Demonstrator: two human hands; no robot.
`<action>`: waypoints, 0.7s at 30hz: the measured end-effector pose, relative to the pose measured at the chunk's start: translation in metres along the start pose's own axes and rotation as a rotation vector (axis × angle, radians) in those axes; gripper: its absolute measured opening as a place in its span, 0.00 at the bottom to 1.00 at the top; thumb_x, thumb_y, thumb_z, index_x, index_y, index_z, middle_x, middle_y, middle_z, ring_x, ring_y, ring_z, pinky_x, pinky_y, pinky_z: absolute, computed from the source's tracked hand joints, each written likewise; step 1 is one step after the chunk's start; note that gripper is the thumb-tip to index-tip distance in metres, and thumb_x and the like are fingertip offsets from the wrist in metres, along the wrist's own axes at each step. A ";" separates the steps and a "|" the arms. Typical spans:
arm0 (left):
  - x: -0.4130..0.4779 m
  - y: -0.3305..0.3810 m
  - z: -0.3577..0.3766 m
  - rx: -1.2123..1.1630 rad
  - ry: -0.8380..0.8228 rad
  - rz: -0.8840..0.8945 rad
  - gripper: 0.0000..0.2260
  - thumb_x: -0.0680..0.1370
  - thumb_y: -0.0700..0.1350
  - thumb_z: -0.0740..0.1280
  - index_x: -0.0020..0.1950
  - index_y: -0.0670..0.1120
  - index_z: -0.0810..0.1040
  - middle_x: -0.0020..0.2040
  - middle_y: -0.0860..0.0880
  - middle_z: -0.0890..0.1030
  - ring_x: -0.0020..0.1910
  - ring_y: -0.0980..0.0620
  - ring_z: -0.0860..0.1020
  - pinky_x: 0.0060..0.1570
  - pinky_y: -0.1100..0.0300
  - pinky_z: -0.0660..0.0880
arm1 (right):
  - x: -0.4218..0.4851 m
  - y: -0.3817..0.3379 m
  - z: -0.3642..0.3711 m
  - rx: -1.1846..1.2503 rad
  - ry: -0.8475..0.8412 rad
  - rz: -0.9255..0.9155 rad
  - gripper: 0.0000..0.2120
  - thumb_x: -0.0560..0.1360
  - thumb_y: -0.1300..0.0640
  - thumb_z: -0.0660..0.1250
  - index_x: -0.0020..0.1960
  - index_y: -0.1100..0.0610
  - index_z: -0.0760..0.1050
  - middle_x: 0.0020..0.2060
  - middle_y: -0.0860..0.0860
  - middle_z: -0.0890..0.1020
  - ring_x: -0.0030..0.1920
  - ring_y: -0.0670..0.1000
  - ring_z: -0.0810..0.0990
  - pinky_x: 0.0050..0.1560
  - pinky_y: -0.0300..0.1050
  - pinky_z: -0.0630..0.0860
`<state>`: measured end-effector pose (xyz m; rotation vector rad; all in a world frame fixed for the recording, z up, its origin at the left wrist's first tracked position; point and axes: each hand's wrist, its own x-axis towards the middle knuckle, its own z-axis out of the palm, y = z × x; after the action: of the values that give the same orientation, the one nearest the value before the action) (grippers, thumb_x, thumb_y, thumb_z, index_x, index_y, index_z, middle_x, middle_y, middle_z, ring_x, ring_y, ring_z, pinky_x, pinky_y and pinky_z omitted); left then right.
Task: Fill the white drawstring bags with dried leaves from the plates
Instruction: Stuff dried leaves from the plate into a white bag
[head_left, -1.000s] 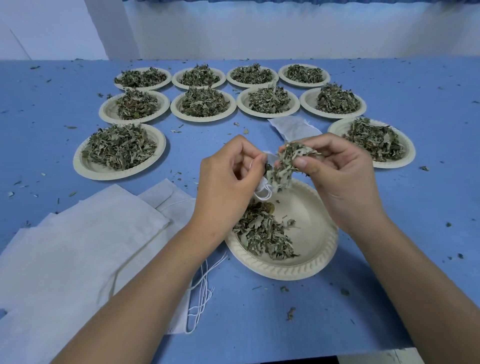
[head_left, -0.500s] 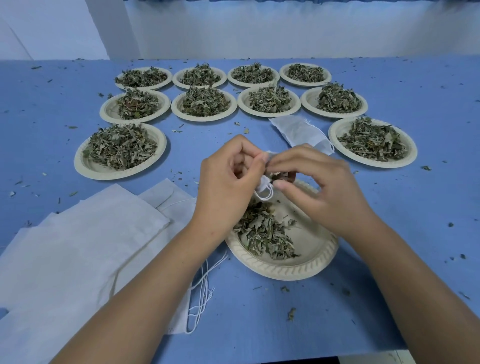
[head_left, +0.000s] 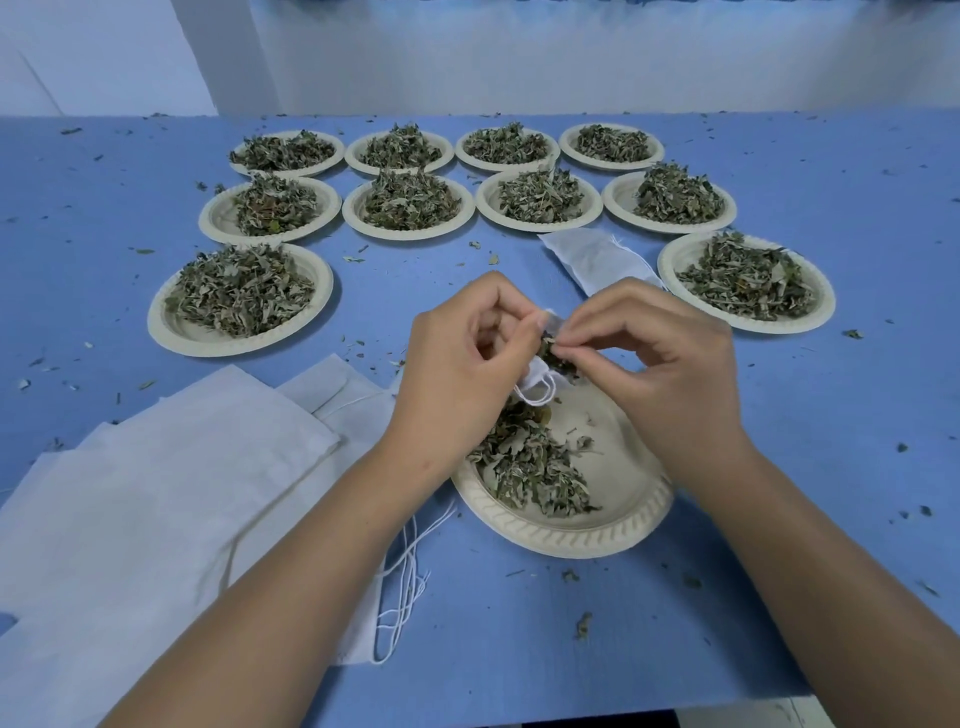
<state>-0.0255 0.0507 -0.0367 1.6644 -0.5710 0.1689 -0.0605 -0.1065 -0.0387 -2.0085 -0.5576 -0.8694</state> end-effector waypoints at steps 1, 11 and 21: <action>-0.001 0.001 0.001 -0.019 -0.014 0.007 0.06 0.78 0.40 0.69 0.41 0.46 0.77 0.28 0.47 0.78 0.27 0.52 0.75 0.30 0.63 0.71 | -0.001 -0.001 0.001 -0.030 0.038 -0.022 0.03 0.70 0.72 0.73 0.40 0.67 0.81 0.39 0.57 0.80 0.40 0.49 0.81 0.44 0.39 0.79; 0.001 0.001 -0.003 -0.046 0.115 0.008 0.09 0.79 0.41 0.68 0.41 0.51 0.76 0.29 0.45 0.76 0.27 0.56 0.73 0.29 0.65 0.69 | 0.001 0.000 0.000 -0.225 0.001 -0.230 0.08 0.75 0.67 0.64 0.45 0.63 0.83 0.42 0.52 0.84 0.47 0.52 0.75 0.52 0.44 0.70; -0.004 0.002 0.005 0.029 0.049 0.049 0.08 0.78 0.42 0.68 0.41 0.52 0.76 0.29 0.51 0.77 0.28 0.53 0.75 0.30 0.64 0.71 | -0.003 -0.005 0.013 -0.337 -0.391 -0.032 0.19 0.79 0.52 0.51 0.43 0.56 0.79 0.49 0.44 0.82 0.67 0.52 0.69 0.70 0.62 0.53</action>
<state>-0.0313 0.0472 -0.0373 1.6710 -0.5750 0.2537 -0.0608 -0.0924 -0.0431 -2.5097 -0.6958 -0.6182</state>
